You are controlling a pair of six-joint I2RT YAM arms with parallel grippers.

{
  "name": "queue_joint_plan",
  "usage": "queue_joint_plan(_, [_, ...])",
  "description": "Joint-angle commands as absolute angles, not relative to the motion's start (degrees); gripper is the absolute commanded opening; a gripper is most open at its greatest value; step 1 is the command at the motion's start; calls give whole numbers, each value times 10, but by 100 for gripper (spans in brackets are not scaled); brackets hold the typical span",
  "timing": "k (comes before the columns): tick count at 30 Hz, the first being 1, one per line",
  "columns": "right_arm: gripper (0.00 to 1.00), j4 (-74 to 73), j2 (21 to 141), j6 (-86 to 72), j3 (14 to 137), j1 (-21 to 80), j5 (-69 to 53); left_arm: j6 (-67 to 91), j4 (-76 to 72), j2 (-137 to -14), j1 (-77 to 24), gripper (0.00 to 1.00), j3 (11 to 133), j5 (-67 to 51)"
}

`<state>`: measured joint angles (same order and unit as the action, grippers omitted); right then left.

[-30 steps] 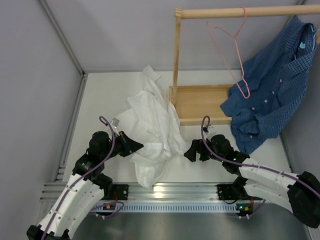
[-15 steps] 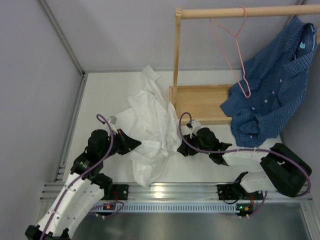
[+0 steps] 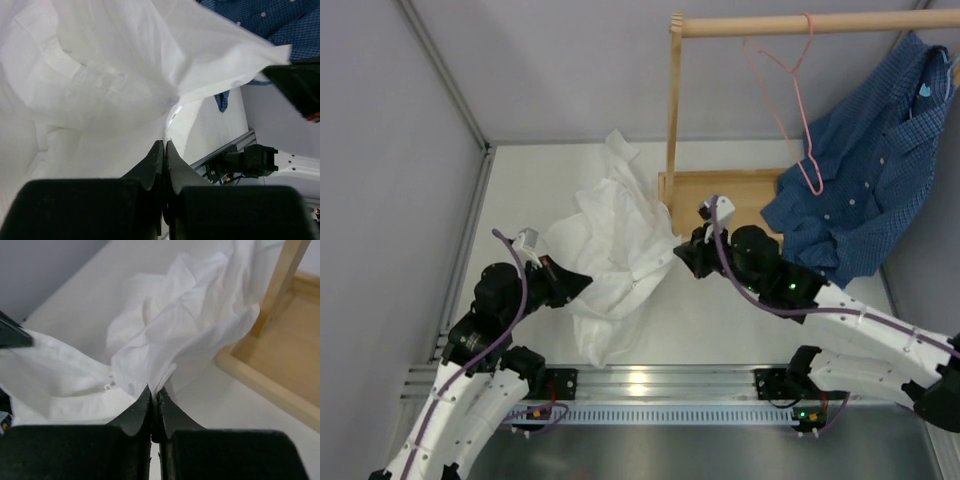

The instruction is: Place the shirt on the hanger

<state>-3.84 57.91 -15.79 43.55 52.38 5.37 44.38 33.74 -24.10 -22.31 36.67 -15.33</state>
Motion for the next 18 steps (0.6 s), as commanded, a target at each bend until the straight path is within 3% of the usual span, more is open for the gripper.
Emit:
queue_joint_plan(1, [0, -207, 509, -118, 572, 553, 98, 432, 293, -229, -225, 0, 405, -198])
queue_joint_plan(5, [0, -298, 508, -120, 735, 554, 88, 510, 161, -203, -225, 0, 374, -255])
queue_joint_plan(8, [0, -380, 602, -103, 851, 553, 72, 604, 46, -190, -226, 0, 280, -266])
queue_joint_plan(11, [0, -416, 683, -93, 909, 553, 80, 648, 36, -171, -257, 0, 193, -200])
queue_joint_plan(15, [0, -417, 768, -94, 934, 555, 55, 659, 8, -183, -391, 0, 108, -100])
queue_joint_plan(18, [0, -414, 834, -87, 939, 558, 30, 629, 5, -258, -498, 0, 109, -16])
